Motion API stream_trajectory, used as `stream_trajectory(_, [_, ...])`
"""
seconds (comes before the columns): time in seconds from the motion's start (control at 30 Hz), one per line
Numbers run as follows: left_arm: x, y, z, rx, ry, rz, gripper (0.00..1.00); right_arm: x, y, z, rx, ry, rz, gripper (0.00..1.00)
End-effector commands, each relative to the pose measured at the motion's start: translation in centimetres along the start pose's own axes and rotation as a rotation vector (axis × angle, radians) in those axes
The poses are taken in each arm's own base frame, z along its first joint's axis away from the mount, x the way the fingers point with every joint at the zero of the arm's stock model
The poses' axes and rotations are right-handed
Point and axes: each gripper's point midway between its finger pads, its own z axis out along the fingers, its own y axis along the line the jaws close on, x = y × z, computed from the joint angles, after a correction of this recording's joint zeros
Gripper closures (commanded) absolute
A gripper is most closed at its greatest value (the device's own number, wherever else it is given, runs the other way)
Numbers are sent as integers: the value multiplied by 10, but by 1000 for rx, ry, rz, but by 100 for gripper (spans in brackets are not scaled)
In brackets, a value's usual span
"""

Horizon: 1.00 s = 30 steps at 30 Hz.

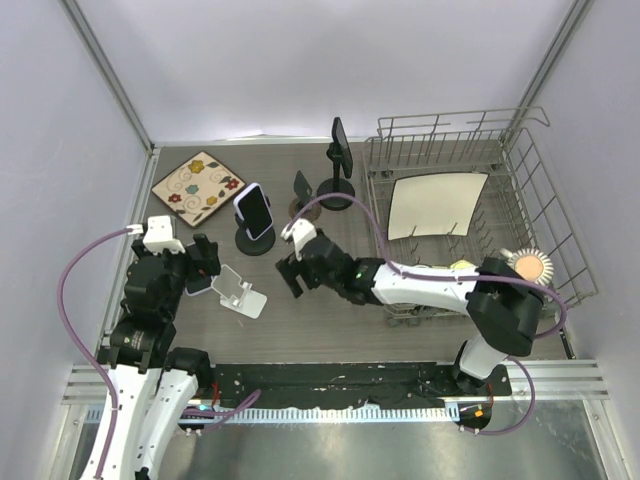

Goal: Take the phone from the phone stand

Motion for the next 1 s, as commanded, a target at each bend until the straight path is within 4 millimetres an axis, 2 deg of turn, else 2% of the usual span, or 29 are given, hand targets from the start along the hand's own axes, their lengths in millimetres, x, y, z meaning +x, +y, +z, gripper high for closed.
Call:
stream_trajectory(0.0, [-10,3,-1,-17,-48,2,0,3,45,0,-122,-40,-59,9])
stream_trajectory(0.03, [-11,3,-1,-19,-49,0,0,10,60,3,-150,-37,-77,9])
stream_trajectory(0.13, [-11,5,-2,-27,-54,1,0,11,90,6,-215,-56,-120,9])
stream_trajectory(0.3, [-10,6,-1,-33,-50,0,0,26,122,25,-287,-35,-175,9])
stream_trajectory(0.47, [-10,5,0,-30,-48,2,0,29,149,35,-330,-49,-219,9])
stream_trajectory(0.5, [-10,5,0,-28,-48,0,0,37,151,40,-326,-34,-228,9])
stream_trajectory(0.57, [-9,5,0,-29,-46,4,0,36,154,46,-312,-39,-241,9])
stream_trajectory(0.63, [-9,5,0,-29,-46,0,0,43,153,55,-289,-29,-251,9])
stream_trajectory(0.8, [-9,5,0,-27,-45,4,0,47,145,74,-210,-37,-274,9])
stream_trajectory(0.97, [-9,5,0,-29,-43,3,0,60,139,86,-169,-26,-263,15])
